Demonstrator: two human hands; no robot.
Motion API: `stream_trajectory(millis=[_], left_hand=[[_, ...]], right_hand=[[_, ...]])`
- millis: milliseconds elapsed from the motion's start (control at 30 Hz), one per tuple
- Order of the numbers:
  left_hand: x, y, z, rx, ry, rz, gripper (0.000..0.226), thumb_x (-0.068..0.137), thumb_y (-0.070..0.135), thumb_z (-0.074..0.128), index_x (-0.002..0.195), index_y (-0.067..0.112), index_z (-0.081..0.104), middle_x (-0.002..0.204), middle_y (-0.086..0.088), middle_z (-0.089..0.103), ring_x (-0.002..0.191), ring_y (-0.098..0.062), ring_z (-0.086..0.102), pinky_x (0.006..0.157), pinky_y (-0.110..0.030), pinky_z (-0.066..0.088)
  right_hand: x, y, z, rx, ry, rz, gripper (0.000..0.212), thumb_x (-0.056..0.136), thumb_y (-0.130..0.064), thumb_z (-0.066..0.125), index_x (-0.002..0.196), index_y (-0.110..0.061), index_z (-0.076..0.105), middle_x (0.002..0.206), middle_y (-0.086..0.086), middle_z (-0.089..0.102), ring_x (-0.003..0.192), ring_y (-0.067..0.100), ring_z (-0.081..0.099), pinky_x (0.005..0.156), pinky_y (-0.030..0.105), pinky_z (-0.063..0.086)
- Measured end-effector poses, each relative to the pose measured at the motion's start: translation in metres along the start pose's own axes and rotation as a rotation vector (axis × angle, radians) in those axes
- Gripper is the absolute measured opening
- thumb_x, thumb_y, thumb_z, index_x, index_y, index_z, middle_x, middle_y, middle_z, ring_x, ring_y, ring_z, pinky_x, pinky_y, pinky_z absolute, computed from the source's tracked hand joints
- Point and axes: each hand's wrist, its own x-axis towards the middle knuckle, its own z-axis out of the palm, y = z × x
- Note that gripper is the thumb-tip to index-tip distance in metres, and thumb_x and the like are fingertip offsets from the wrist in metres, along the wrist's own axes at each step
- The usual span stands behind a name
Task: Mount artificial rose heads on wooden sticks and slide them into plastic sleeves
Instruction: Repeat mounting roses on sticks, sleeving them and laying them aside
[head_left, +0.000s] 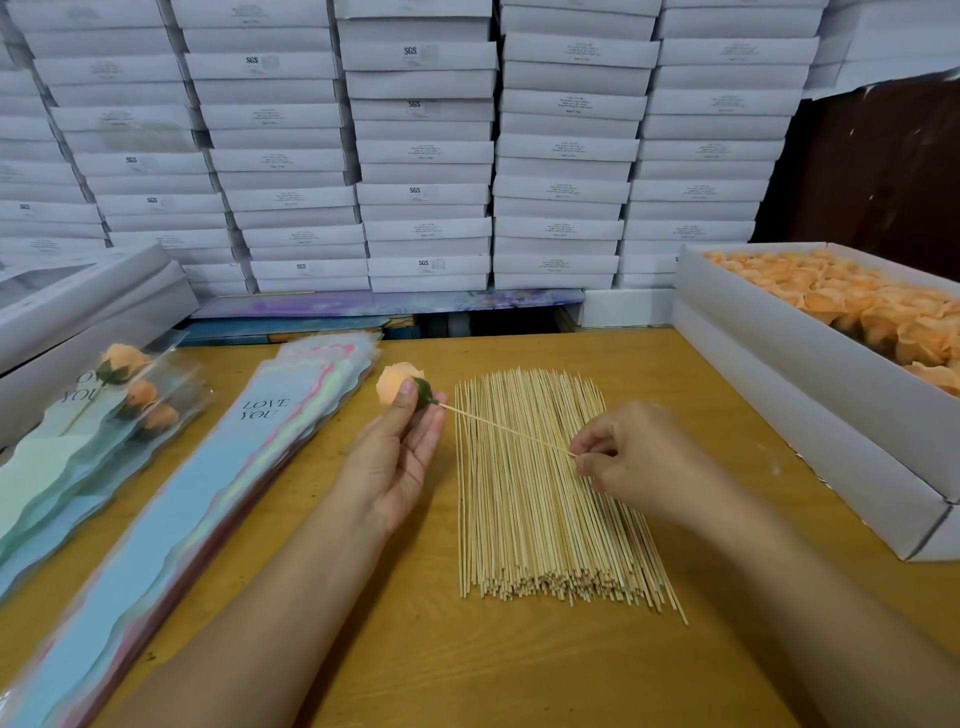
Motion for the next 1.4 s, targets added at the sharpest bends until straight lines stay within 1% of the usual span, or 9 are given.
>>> stream_trajectory(millis=[133,200,300,533,767,900,1000,1200,1400], left_hand=[[0.001,-0.001,0.0,0.007,-0.002,0.007,0.036,0.075,0.012,0.073,0.108,-0.002,0.066,0.095,-0.021,0.076,0.075,-0.017,0.076,0.06,-0.023,0.061],[0.002,-0.002,-0.001,0.012,-0.002,0.006,0.034,0.075,0.012,0.072,0.106,-0.002,0.067,0.093,-0.021,0.076,0.074,-0.016,0.076,0.059,-0.023,0.061],[0.002,-0.002,-0.002,0.012,0.006,0.01,0.033,0.075,0.012,0.072,0.104,-0.002,0.067,0.091,-0.02,0.076,0.073,-0.016,0.076,0.059,-0.023,0.061],[0.004,0.012,-0.004,-0.037,0.076,0.105,0.027,0.082,0.013,0.071,0.106,0.0,0.066,0.088,-0.018,0.077,0.074,-0.015,0.076,0.061,-0.022,0.061],[0.003,0.013,-0.005,-0.043,0.1,0.108,0.019,0.09,0.011,0.067,0.105,-0.001,0.066,0.086,-0.018,0.077,0.073,-0.015,0.076,0.062,-0.023,0.062],[0.003,0.011,-0.006,-0.034,0.106,0.097,0.015,0.091,0.011,0.067,0.1,-0.001,0.067,0.083,-0.018,0.077,0.071,-0.015,0.076,0.059,-0.022,0.061],[0.004,0.01,-0.007,-0.043,0.103,0.098,0.016,0.089,0.011,0.068,0.101,-0.001,0.067,0.085,-0.018,0.077,0.072,-0.015,0.076,0.058,-0.022,0.06],[0.006,0.009,-0.008,-0.031,0.099,0.094,0.024,0.084,0.012,0.071,0.103,-0.001,0.067,0.087,-0.018,0.077,0.075,-0.016,0.077,0.058,-0.021,0.06],[0.006,0.012,-0.008,-0.049,0.108,0.101,0.022,0.086,0.011,0.071,0.103,-0.002,0.067,0.088,-0.019,0.077,0.076,-0.016,0.077,0.059,-0.022,0.061]], right_hand=[[-0.002,-0.003,0.002,0.003,-0.008,-0.033,0.011,0.094,-0.017,0.066,0.094,-0.024,0.075,0.077,-0.017,0.067,0.061,0.003,0.068,0.054,0.021,0.058],[-0.003,-0.003,0.005,-0.007,-0.019,-0.059,0.02,0.095,-0.012,0.063,0.087,-0.027,0.074,0.069,-0.013,0.066,0.048,-0.002,0.06,0.04,0.015,0.044],[-0.005,-0.006,0.007,0.006,-0.03,-0.094,0.032,0.096,-0.009,0.06,0.075,-0.033,0.065,0.071,-0.009,0.068,0.045,-0.005,0.055,0.038,0.011,0.036],[-0.004,-0.005,0.005,0.036,0.105,-0.073,0.02,0.089,-0.033,0.074,0.083,-0.043,0.058,0.079,-0.016,0.065,0.073,-0.002,0.062,0.06,0.013,0.042],[-0.006,-0.007,0.007,-0.038,0.212,-0.096,0.029,0.09,-0.028,0.073,0.07,-0.041,0.057,0.071,-0.019,0.062,0.066,-0.003,0.059,0.055,0.009,0.037],[-0.007,-0.009,0.006,-0.047,0.212,-0.094,0.018,0.094,-0.029,0.067,0.078,-0.037,0.066,0.075,-0.021,0.062,0.065,-0.003,0.058,0.054,0.01,0.037],[-0.008,-0.01,0.008,-0.054,0.196,-0.089,0.012,0.097,-0.028,0.063,0.092,-0.026,0.075,0.077,-0.015,0.067,0.063,0.004,0.062,0.058,0.022,0.053],[-0.006,-0.006,0.01,-0.138,0.162,-0.118,0.019,0.101,-0.024,0.057,0.098,-0.018,0.074,0.083,-0.005,0.069,0.072,0.009,0.063,0.071,0.035,0.058],[-0.005,-0.006,0.006,-0.064,0.188,-0.119,0.005,0.094,-0.03,0.067,0.092,-0.035,0.067,0.082,-0.021,0.062,0.077,-0.006,0.057,0.063,0.009,0.038]])
